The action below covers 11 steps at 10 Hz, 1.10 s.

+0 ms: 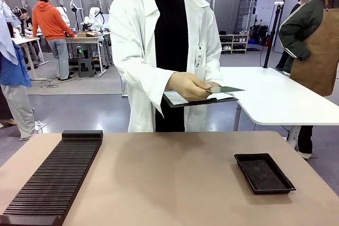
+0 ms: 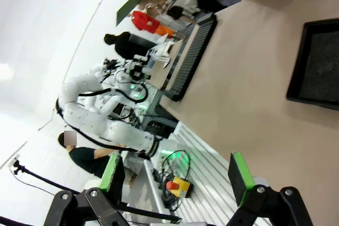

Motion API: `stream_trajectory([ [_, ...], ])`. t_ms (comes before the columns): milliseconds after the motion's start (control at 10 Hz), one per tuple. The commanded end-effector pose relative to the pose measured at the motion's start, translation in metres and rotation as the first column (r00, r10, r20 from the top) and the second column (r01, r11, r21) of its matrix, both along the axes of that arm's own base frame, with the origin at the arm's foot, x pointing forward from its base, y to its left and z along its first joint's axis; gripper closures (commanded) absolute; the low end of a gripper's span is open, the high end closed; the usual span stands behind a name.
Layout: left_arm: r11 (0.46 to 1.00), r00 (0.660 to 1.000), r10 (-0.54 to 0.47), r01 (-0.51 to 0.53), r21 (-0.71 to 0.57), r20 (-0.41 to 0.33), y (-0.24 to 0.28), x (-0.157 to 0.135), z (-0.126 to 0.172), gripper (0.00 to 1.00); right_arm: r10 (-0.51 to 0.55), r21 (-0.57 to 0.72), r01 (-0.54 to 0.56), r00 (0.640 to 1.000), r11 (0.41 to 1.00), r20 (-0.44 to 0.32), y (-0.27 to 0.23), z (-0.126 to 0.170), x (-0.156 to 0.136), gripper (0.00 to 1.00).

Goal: Inspect the PCB.
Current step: Pick up the Blank PCB that the human is holding.

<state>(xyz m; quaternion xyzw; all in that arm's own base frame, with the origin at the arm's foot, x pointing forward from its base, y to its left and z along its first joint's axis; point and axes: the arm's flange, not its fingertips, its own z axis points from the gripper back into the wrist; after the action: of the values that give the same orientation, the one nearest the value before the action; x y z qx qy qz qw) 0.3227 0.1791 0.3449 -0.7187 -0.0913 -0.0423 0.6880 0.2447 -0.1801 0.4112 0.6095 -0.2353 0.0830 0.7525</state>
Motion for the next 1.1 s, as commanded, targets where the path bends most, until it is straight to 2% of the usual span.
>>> stream_trajectory([
  [0, 1.000, 1.000, 0.004, -0.004, 0.020, -0.003, -0.001, 0.002, 0.001, 0.00, 0.091, 0.067, -0.083, 0.987, 0.994, -0.134, 0.011, 0.023, 0.011, 0.00],
  [200, 1.000, 1.000, 0.004, -0.004, 0.020, -0.003, -0.001, 0.002, 0.001, 0.00, 0.143, 0.105, -0.123, 0.966, 0.987, -0.216, 0.032, 0.046, 0.025, 0.00],
  [300, 1.000, 1.000, 0.004, -0.004, 0.020, -0.003, -0.001, 0.002, 0.001, 0.00, 0.149, 0.127, -0.116, 0.945, 0.985, -0.291, 0.046, 0.059, 0.037, 0.00],
  [500, 1.000, 1.000, 0.004, -0.004, 0.020, -0.003, -0.001, 0.002, 0.001, 0.00, 0.204, 0.125, -0.169, 0.903, 0.978, -0.378, 0.087, 0.079, 0.059, 0.00],
  [700, 1.000, 1.000, 0.004, -0.004, 0.020, -0.003, -0.001, 0.002, 0.001, 0.00, 0.208, 0.139, -0.163, 0.880, 0.977, -0.427, 0.129, 0.087, 0.084, 0.00],
  [1000, 1.000, 1.000, 0.004, -0.004, 0.020, -0.003, -0.001, 0.002, 0.001, 0.00, 0.154, 0.155, -0.088, 0.856, 0.984, -0.493, 0.186, 0.095, 0.113, 0.00],
])
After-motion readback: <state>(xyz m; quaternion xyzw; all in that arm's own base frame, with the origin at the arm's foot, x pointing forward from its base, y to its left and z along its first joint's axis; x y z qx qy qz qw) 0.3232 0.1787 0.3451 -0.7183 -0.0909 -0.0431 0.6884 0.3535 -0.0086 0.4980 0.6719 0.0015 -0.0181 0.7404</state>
